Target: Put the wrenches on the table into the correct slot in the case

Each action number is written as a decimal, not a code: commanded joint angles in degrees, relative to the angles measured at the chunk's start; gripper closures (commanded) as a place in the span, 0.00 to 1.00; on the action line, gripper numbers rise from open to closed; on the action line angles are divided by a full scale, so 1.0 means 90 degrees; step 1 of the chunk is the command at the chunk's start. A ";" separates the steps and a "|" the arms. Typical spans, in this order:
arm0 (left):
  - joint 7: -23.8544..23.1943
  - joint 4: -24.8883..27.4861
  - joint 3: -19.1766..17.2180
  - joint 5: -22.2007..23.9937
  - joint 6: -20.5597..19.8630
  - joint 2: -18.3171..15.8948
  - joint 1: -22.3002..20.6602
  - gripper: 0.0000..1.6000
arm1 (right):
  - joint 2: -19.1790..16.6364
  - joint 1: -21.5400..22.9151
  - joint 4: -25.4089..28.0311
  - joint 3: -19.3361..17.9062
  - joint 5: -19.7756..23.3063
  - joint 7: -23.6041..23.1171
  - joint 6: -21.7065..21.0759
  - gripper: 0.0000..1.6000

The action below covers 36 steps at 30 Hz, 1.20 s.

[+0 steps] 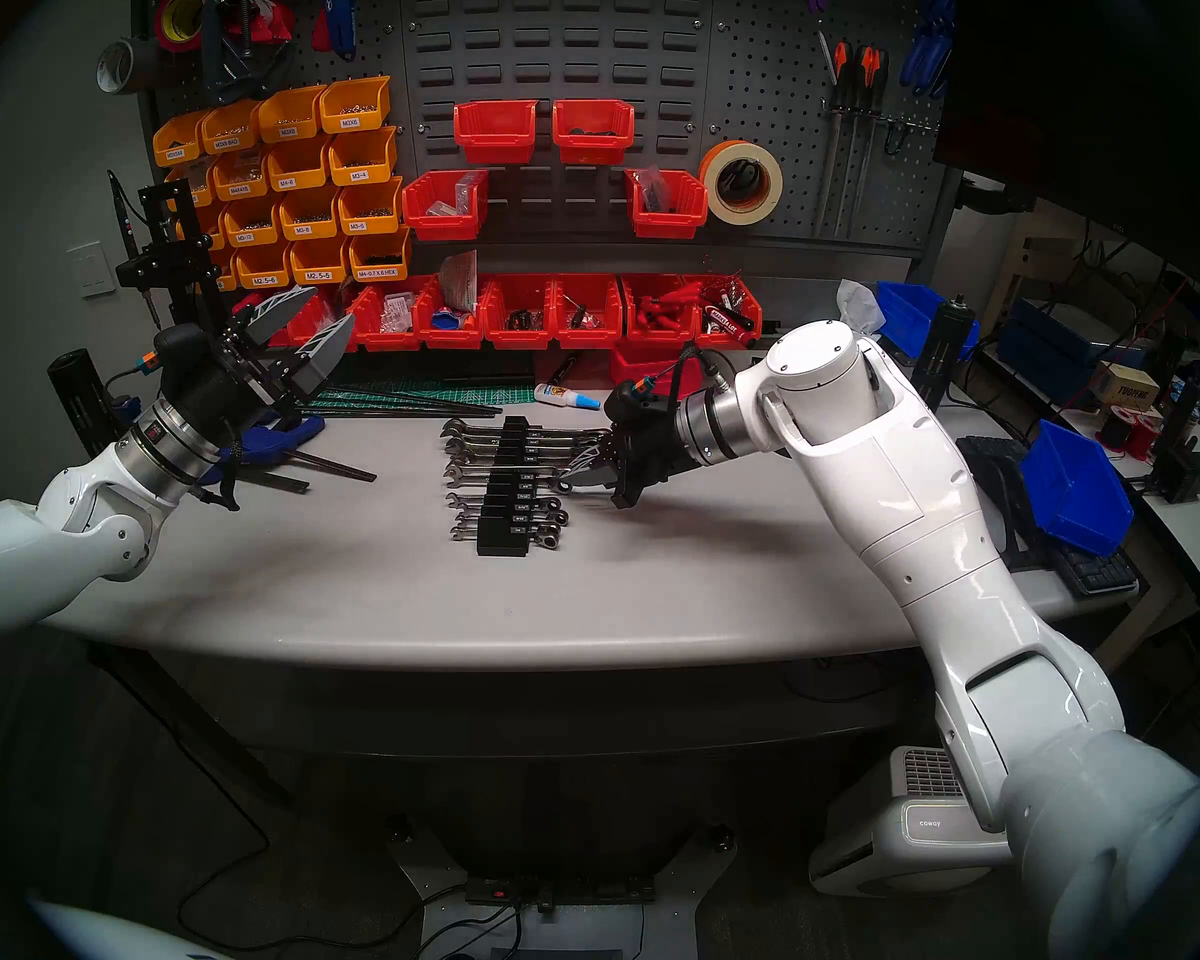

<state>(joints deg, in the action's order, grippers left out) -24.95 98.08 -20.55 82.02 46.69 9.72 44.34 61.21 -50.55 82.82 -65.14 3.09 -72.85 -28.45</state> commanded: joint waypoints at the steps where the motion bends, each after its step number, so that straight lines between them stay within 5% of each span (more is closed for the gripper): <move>1: 0.0017 0.0003 -0.0157 0.0016 0.0107 -0.0002 -0.0156 0.00 | 0.0043 0.0218 0.0045 -0.0079 0.0032 -0.0029 -0.0007 1.00; 26: 0.0016 0.0003 -0.0157 0.0016 0.0103 -0.0003 -0.0156 0.00 | 0.0175 0.0361 -0.0236 -0.0008 -0.0109 0.0052 0.0049 1.00; 28: 0.0016 0.0003 -0.0157 0.0016 0.0103 -0.0003 -0.0156 0.00 | 0.0170 0.0381 -0.0225 0.0004 -0.0117 0.0034 0.0018 0.89; 30: 0.0016 0.0004 -0.0157 0.0016 0.0103 -0.0004 -0.0156 0.00 | 0.0174 0.0381 -0.0214 -0.0014 -0.0096 0.0023 -0.0021 0.92; 33: 0.0016 0.0003 -0.0157 0.0016 0.0103 -0.0004 -0.0156 0.00 | 0.0157 0.0390 -0.0194 -0.0006 -0.0098 -0.0003 -0.0042 0.79; 36: 0.0016 0.0003 -0.0157 0.0016 0.0103 -0.0003 -0.0156 0.00 | 0.0154 0.0388 -0.0180 -0.0006 -0.0095 -0.0010 -0.0061 0.77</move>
<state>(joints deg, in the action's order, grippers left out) -24.95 98.08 -20.55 82.02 46.69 9.72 44.35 62.56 -49.48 80.04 -64.34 1.97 -72.53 -28.26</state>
